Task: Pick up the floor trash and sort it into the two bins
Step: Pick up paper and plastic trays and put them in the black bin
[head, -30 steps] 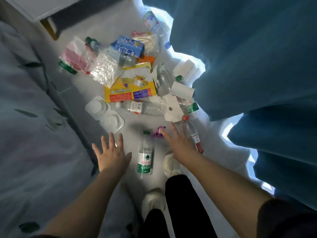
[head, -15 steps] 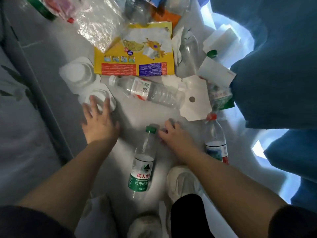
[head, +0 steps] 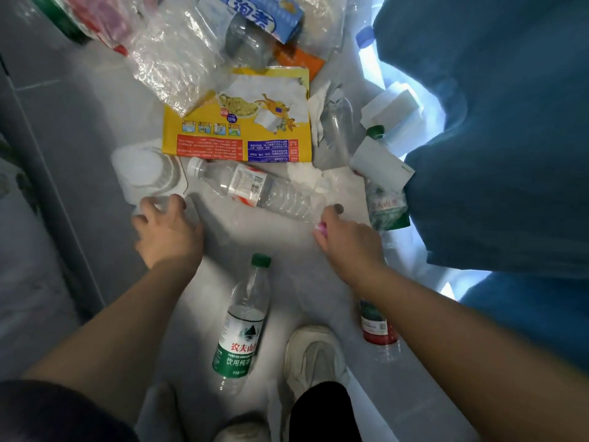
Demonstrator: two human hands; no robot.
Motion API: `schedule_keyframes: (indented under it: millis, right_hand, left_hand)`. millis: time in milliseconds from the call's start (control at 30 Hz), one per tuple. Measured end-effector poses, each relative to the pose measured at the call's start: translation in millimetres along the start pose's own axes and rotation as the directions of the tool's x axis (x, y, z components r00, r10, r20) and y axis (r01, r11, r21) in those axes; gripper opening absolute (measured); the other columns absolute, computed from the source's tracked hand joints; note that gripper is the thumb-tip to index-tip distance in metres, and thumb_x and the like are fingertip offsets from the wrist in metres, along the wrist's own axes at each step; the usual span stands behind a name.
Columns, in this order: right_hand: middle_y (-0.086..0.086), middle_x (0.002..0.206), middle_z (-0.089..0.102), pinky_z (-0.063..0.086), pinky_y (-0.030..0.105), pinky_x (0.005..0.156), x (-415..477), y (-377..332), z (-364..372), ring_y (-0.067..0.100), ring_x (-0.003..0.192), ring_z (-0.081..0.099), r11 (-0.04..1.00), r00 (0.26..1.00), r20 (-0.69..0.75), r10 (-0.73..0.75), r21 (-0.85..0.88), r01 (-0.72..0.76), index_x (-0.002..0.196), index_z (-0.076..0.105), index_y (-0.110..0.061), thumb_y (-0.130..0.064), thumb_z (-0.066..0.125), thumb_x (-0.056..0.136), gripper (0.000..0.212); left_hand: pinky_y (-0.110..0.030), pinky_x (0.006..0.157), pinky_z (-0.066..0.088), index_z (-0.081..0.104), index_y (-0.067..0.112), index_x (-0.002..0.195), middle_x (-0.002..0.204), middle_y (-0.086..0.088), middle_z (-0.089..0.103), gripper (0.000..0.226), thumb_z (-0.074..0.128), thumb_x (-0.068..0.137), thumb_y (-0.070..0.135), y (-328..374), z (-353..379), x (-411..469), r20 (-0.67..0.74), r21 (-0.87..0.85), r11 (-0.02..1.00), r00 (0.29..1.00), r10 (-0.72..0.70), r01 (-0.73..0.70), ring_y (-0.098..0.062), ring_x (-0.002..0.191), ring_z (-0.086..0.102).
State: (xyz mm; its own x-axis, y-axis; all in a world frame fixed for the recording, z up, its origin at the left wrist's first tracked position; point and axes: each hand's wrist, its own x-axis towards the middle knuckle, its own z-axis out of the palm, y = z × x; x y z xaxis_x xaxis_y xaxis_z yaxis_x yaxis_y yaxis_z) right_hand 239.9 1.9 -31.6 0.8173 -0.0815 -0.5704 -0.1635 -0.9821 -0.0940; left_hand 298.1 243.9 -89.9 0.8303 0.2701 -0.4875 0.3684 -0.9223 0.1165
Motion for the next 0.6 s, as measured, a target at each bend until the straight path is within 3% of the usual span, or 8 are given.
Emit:
schedule_keyframes:
  millis: [133,233,300,400,467,600]
  right_hand:
    - [0.007,0.113,0.063,0.046,0.035,0.076,16,18,-26,0.031,0.097,0.063,0.976,0.965,-0.158,0.21,0.083,-0.199,0.126,0.034,-0.019,-0.044,0.053,0.094,0.045]
    - [0.009,0.119,0.06,0.041,0.034,0.071,26,32,-39,0.033,0.101,0.061,0.913,0.906,-0.133,0.402,0.134,-0.385,0.133,0.028,-0.018,-0.043,0.06,0.091,0.058]
    - [0.01,0.117,0.059,0.038,0.034,0.069,33,40,-39,0.033,0.1,0.061,0.878,0.869,-0.124,0.478,0.104,-0.468,0.126,0.035,-0.014,-0.042,0.059,0.092,0.05]
    - [0.009,0.109,0.061,0.038,0.033,0.065,37,42,-35,0.029,0.092,0.06,0.892,0.884,-0.123,0.451,0.058,-0.447,0.111,0.049,-0.013,-0.036,0.047,0.099,0.026]
    - [0.009,0.106,0.061,0.036,0.032,0.064,35,38,-36,0.027,0.086,0.057,0.91,0.903,-0.119,0.414,0.053,-0.41,0.108,0.051,-0.013,-0.031,0.04,0.102,0.022]
    - [0.007,0.1,0.062,0.034,0.031,0.063,27,29,-42,0.023,0.076,0.046,0.923,0.912,-0.143,0.385,0.088,-0.376,0.105,0.052,-0.013,-0.028,0.038,0.1,0.021]
  left_hand:
    - [-0.06,0.086,0.041,0.048,0.006,0.113,0.128,-0.026,0.036,0.035,0.047,0.092,0.034,1,8,-8,-0.06,-0.032,0.999,0.997,-0.045,0.043,-0.043,0.12,0.035]
    - [-0.06,0.083,0.041,0.043,-0.002,0.114,0.123,-0.028,0.04,0.045,0.058,0.084,0.028,2,6,-11,-0.116,-0.099,0.992,0.989,-0.09,0.079,-0.046,0.114,0.04]
    - [-0.057,0.086,0.04,0.04,0.001,0.116,0.122,-0.028,0.04,0.052,0.066,0.078,0.026,1,4,-12,-0.097,-0.135,0.985,0.988,-0.122,0.109,-0.046,0.113,0.041]
    - [-0.053,0.092,0.039,0.036,0.005,0.122,0.126,-0.027,0.037,0.066,0.075,0.071,0.021,-3,-1,-9,-0.013,-0.149,0.977,0.988,-0.155,0.151,-0.044,0.116,0.039]
    - [-0.05,0.094,0.039,0.035,0.005,0.124,0.127,-0.026,0.036,0.068,0.077,0.071,0.018,-5,-5,-6,0.033,-0.158,0.972,0.984,-0.173,0.176,-0.044,0.118,0.038]
    - [-0.047,0.099,0.035,0.035,0.003,0.121,0.128,-0.029,0.037,0.047,0.059,0.082,0.013,-10,-14,-10,0.093,-0.163,0.96,0.972,-0.214,0.227,-0.047,0.12,0.037]
